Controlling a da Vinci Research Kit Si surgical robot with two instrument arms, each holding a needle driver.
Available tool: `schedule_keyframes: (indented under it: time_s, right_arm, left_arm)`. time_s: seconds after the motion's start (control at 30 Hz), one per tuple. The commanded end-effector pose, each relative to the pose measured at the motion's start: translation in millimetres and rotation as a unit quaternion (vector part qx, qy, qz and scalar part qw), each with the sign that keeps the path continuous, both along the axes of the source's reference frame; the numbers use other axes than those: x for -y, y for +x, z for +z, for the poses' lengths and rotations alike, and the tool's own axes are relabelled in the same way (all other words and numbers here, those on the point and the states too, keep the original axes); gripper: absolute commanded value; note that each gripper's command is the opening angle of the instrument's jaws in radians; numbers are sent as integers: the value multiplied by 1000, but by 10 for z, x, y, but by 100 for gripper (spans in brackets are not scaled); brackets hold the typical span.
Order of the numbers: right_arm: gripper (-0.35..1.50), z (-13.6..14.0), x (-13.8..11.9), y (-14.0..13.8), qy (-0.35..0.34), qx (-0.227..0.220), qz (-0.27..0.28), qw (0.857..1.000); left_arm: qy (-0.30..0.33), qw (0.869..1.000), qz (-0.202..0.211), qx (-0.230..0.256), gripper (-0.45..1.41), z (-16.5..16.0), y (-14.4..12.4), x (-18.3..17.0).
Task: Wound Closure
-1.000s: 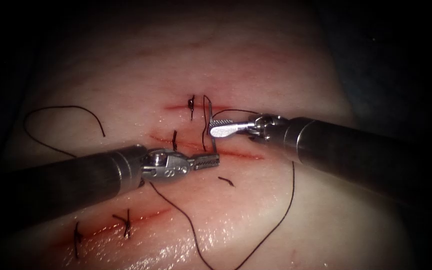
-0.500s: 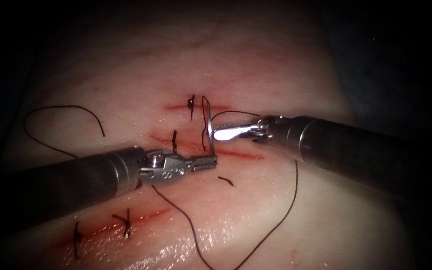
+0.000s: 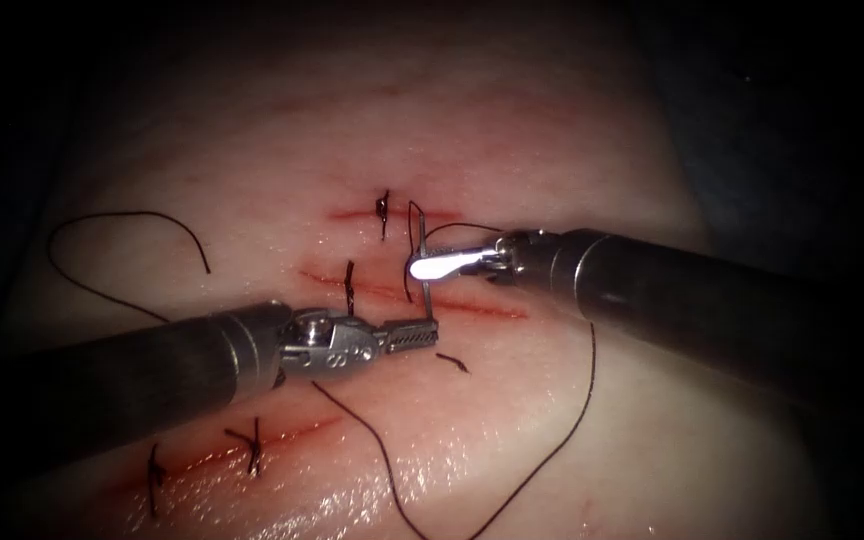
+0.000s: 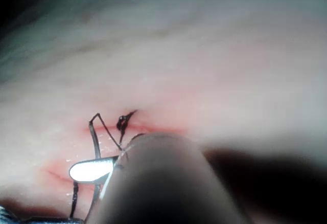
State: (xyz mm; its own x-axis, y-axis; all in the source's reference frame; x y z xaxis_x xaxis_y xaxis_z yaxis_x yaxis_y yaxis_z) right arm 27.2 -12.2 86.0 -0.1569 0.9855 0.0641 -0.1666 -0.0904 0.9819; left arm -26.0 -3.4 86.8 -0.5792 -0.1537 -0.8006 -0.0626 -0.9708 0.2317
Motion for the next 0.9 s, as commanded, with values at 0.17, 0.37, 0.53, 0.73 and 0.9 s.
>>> schedule_keyframes:
  time_s: [0.17,0.37,0.53,0.73,0.9]
  right_arm:
    - [145,-4,-3,11,-1,-12,-7,1000]
    - [126,-5,-2,11,-2,-20,-12,1000]
    - [-35,1,-5,4,-18,11,-29,999]
    - [-35,6,-15,-9,-26,19,-11,999]
    - [-35,5,-13,-13,-27,7,-20,999]
  left_arm:
    - [0,1000,0,-1,-45,8,-8,-5]
    - [1,1000,1,0,-45,8,-8,-5]
    - [1,1000,2,0,-45,7,-6,-4]
    - [2,1000,5,0,-45,6,-6,-4]
    - [126,986,-103,29,123,3,-5,-4]
